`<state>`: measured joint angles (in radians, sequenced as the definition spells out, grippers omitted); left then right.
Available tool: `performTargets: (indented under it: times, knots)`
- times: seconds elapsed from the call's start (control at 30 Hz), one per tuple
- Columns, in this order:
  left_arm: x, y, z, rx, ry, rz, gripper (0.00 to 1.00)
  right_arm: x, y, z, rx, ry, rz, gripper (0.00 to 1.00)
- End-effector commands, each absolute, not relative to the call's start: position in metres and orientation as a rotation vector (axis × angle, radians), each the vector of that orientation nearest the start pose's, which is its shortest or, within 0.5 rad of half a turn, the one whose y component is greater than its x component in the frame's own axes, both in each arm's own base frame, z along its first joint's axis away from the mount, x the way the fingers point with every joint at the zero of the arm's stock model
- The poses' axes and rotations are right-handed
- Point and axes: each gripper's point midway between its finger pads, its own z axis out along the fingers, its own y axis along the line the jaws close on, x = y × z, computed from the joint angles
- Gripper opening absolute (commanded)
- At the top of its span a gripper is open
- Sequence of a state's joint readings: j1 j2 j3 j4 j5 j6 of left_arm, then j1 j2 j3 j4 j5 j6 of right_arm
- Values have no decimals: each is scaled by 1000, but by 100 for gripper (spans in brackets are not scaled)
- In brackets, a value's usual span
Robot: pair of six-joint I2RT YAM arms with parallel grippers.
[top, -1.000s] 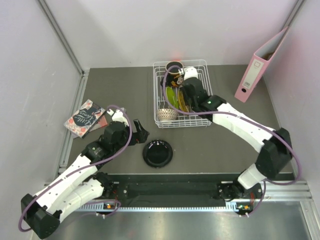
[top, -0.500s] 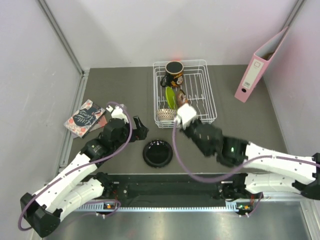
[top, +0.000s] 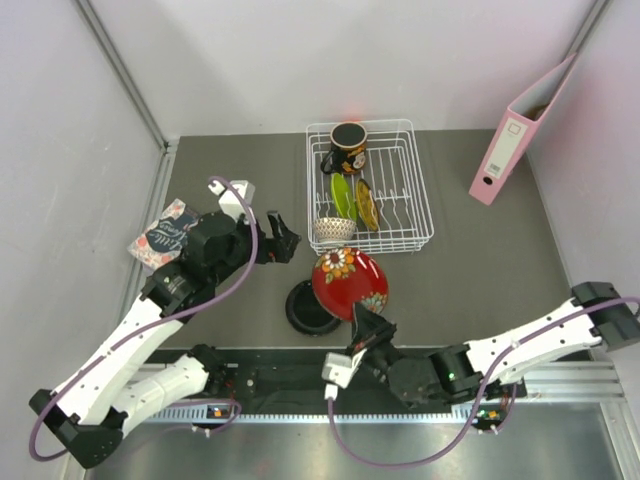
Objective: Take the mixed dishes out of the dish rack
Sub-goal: Place the plate at the center of the board.
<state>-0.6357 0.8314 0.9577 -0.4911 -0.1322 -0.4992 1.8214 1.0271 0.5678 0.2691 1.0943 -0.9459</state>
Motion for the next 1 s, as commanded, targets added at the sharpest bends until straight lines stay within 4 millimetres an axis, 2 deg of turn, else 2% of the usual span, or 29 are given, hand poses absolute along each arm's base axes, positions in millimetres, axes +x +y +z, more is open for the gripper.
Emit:
performTargets:
  times: [0.0, 0.17, 0.27, 0.47, 0.5, 0.77, 0.9, 0.93, 0.97]
  knots:
    - [218, -199, 277, 290, 2026, -752, 99, 94, 277, 239, -1344, 914, -465, 0]
    - [199, -212, 272, 385, 2016, -873, 99, 88, 283, 212, -1424, 873, -498, 0]
    - [189, -218, 267, 441, 2021, -926, 97, 84, 289, 205, -1440, 869, -482, 0]
    - [168, -240, 239, 561, 2093, -1102, 89, 78, 302, 197, -1462, 840, -454, 0]
    - [167, -241, 229, 559, 2121, -1106, 87, 78, 303, 196, -1470, 830, -458, 0]
    - [162, -244, 212, 585, 2143, -1142, 76, 78, 308, 202, -1459, 812, -460, 0]
    - [158, -246, 204, 608, 2158, -1168, 49, 79, 309, 206, -1452, 806, -457, 0]
    - [158, -247, 204, 611, 2151, -1172, 29, 79, 309, 208, -1443, 810, -453, 0]
    - [157, -247, 205, 611, 2146, -1173, 17, 79, 310, 208, -1439, 810, -449, 0]
